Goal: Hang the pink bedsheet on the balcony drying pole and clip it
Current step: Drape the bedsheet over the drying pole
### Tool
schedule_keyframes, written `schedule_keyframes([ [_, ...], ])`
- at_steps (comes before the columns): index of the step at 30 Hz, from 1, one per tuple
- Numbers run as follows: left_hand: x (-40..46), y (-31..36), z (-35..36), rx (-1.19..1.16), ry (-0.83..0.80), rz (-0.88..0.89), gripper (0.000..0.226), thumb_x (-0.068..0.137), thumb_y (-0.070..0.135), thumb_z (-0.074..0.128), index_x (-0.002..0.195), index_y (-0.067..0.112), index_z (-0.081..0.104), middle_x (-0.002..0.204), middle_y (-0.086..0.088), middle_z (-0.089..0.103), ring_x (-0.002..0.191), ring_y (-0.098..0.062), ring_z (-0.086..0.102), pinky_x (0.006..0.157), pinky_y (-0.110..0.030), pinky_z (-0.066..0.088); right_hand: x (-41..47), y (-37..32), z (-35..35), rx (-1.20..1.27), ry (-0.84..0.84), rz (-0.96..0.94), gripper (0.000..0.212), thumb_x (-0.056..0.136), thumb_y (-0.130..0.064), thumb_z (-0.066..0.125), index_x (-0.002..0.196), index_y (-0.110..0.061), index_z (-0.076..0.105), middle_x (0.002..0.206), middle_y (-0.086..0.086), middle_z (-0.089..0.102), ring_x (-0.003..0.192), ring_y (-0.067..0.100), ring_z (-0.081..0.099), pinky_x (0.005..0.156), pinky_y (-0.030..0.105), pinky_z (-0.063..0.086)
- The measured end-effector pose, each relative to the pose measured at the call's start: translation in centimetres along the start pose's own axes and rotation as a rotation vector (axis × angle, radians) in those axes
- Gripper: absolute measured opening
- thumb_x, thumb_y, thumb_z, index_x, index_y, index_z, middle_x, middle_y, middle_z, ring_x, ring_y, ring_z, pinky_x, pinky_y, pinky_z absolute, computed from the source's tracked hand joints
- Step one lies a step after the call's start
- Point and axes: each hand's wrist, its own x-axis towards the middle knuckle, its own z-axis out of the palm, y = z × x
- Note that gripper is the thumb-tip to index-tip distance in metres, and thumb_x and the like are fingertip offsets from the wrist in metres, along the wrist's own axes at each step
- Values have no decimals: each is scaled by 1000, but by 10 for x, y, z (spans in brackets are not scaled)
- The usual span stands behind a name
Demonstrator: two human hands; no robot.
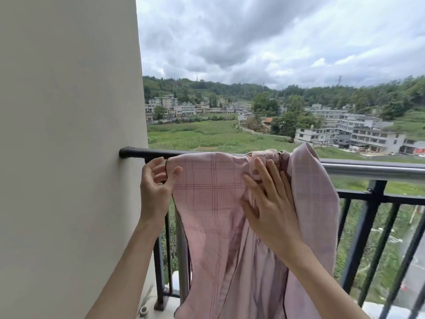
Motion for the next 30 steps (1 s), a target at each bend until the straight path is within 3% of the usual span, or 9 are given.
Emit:
schedule_keyframes([
  [4,-43,-22,-8,-56,-132,-135,57,67,36,71,115,25,44,103,7,61,91,-4,62,71,-17,50,-43,-9,-11,39,67,156,53,81,-15,70,130,-12,49,144,17,40,133,34,37,106,50,35],
  [9,-88,-60,-17,42,-468,-338,54,66,35,74,113,21,53,106,4,68,90,-4,66,71,-14,52,-89,2,-31,-116,207,361,57,83,-30,67,129,-12,37,138,20,42,129,31,35,106,44,30],
  [13,-124,-79,-10,175,-689,-476,48,64,44,75,105,36,52,102,16,66,87,4,64,74,-14,51,-104,4,-28,336,-3,810,98,73,-45,73,145,-16,13,147,9,26,135,26,27,108,46,32],
  [16,-136,-84,1,286,-778,-501,40,63,44,77,97,34,57,95,16,66,84,5,63,71,-11,49,-113,2,-17,664,-87,987,93,70,-34,78,142,-18,22,129,-4,46,120,20,47,96,38,44],
  [18,-141,-84,5,342,-718,-419,27,72,32,75,95,26,61,88,15,66,76,2,64,63,-8,48,-118,-2,-10,684,-109,1005,77,70,-35,78,132,-16,37,110,-7,56,103,17,57,81,31,48],
  [20,-147,-83,4,401,-466,-319,12,80,23,69,85,12,66,73,2,63,63,-14,59,55,-19,45,-121,-2,-5,661,-117,999,52,72,-34,77,115,-17,53,96,-8,61,87,10,60,67,15,46],
  [23,-156,-82,-1,434,-225,-253,38,87,23,60,57,0,57,50,-2,50,49,-17,42,45,-21,31,-123,13,-7,771,-75,1020,10,75,-20,76,77,-19,67,70,-6,64,63,6,59,54,12,45],
  [27,-147,-79,-14,452,-136,-209,52,88,18,60,49,19,26,45,6,28,43,-7,23,39,-18,20,-129,43,-19,846,-29,1099,33,77,-15,75,83,15,63,68,7,58,60,13,54,57,26,43],
  [30,-134,-86,-22,423,-69,-319,50,87,19,62,50,18,28,51,2,29,54,-17,23,45,-21,22,-136,67,-28,798,28,1116,32,78,-21,73,67,6,59,55,3,48,47,7,44,47,23,36],
])
